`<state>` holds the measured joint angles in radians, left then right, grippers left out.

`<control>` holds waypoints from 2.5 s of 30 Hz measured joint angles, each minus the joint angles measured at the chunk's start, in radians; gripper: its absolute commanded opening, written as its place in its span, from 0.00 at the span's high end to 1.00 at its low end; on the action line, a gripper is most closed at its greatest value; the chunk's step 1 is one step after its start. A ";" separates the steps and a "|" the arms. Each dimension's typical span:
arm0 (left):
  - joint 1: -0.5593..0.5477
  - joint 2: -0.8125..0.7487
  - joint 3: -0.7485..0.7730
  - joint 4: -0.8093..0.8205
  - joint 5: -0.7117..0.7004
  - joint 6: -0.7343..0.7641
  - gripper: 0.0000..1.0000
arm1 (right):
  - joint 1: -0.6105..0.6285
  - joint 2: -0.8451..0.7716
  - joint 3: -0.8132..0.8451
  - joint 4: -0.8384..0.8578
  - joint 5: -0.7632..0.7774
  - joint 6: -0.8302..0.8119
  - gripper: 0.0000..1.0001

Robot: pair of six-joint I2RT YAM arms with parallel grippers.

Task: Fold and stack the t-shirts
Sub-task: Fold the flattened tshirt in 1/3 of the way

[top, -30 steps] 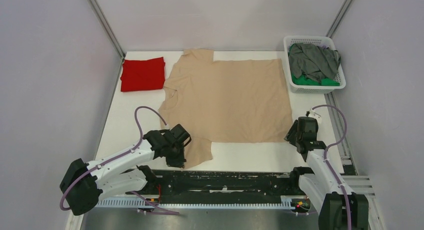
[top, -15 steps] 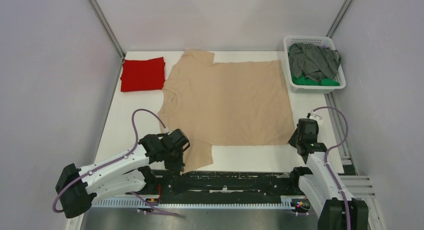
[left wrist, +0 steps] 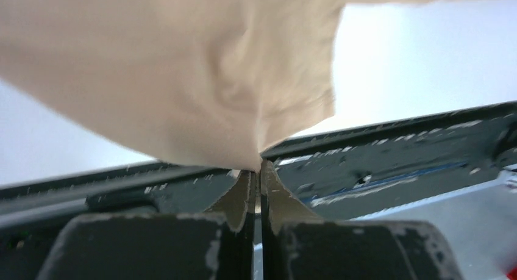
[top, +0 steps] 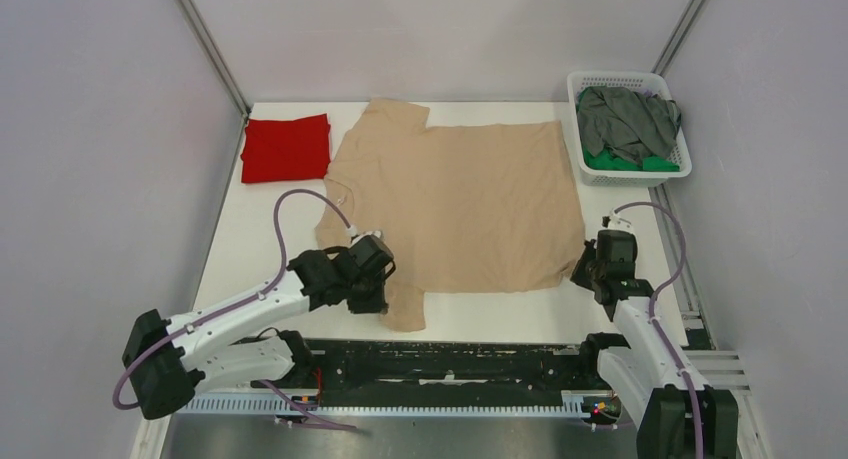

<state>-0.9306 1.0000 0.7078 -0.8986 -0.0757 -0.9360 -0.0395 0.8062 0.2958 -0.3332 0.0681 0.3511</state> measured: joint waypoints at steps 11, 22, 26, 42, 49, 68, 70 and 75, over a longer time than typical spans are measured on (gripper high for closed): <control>0.226 0.179 0.151 0.298 0.012 0.180 0.98 | 0.000 0.070 0.120 0.124 -0.054 -0.021 1.00; 0.488 0.249 0.262 0.415 0.079 0.269 0.98 | 0.000 0.174 0.224 0.217 -0.013 -0.038 1.00; 0.521 0.286 0.322 0.438 0.078 0.294 0.98 | 0.000 0.227 0.270 0.245 0.013 -0.038 1.00; 0.609 0.525 0.554 0.486 0.080 0.377 0.98 | 0.000 0.411 0.368 0.346 0.054 -0.031 1.00; 0.623 0.663 0.640 0.489 0.086 0.415 0.88 | 0.000 0.506 0.393 0.379 0.072 -0.019 0.91; 0.709 0.867 0.793 0.547 0.199 0.428 0.00 | 0.022 0.489 0.454 0.309 0.140 -0.021 0.02; 0.704 0.813 0.689 0.566 0.227 0.412 0.00 | 0.060 0.455 0.415 0.326 0.118 -0.029 0.02; 0.698 0.827 0.565 0.613 0.305 0.372 0.00 | 0.209 0.558 0.410 0.375 0.026 -0.070 0.02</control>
<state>-0.2329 1.8267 1.2732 -0.2852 0.2295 -0.5644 0.1692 1.3640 0.7059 0.0418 0.0940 0.2810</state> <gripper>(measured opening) 0.993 0.979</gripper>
